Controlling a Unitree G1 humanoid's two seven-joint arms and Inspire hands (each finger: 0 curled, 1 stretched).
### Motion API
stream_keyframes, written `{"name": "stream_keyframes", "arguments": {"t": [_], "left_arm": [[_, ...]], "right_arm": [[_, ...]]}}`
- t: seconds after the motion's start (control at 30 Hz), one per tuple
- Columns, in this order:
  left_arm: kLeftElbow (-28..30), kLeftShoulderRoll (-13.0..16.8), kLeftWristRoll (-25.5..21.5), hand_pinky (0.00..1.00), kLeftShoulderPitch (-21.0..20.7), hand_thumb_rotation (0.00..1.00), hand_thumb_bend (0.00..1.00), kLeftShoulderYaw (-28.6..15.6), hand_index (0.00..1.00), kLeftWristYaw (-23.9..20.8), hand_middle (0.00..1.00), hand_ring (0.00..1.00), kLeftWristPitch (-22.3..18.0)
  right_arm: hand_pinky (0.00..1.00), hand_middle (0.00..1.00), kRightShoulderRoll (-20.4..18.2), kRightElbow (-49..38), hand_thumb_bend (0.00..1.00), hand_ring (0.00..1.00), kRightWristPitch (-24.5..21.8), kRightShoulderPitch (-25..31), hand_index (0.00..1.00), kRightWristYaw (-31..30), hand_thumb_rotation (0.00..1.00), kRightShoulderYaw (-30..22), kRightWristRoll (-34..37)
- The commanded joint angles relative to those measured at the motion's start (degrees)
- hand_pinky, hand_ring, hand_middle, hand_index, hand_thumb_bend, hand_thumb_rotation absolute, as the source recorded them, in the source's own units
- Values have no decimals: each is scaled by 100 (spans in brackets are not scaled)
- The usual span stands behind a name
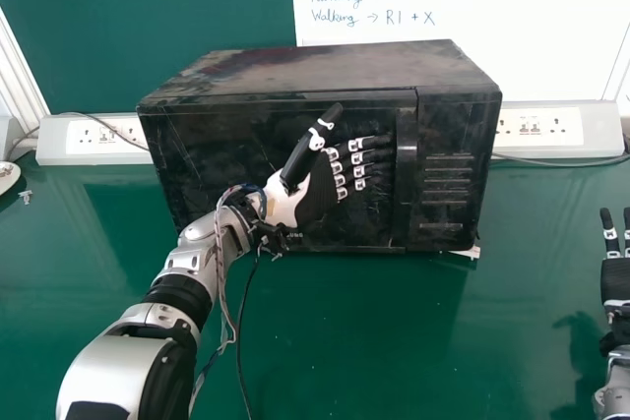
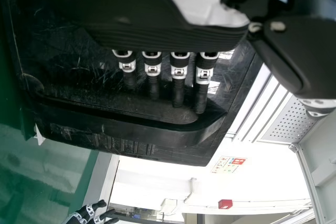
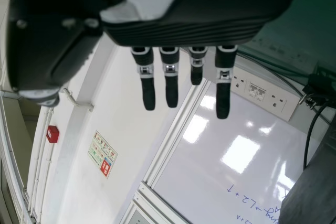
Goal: Open the door of oven
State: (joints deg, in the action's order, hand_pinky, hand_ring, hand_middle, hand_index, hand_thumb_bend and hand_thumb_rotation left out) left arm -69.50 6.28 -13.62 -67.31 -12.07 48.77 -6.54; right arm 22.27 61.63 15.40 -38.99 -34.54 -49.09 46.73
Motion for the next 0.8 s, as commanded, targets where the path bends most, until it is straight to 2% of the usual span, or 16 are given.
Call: {"name": "stream_keyframes", "arguments": {"t": [0.0,0.3,0.43,0.77], "left_arm": [[-57,-27,23,63,-113,82,85,-22,83,-48,87,80,49],[-104,-125,88,59,-152,82,86,47,83,-7,88,80,85],[-158,-151,126,57,-171,82,86,54,83,-82,87,80,127],[-207,-264,219,59,-209,82,84,67,84,-172,88,80,293]], "right_arm": [[89,92,-42,20,100,96,50,30,86,-32,92,7,-1],[88,92,-86,-27,100,96,61,23,89,1,92,11,3],[88,94,-99,-49,100,98,45,26,86,-79,91,-8,43],[89,93,-144,-149,100,97,44,49,87,1,92,13,18]]}}
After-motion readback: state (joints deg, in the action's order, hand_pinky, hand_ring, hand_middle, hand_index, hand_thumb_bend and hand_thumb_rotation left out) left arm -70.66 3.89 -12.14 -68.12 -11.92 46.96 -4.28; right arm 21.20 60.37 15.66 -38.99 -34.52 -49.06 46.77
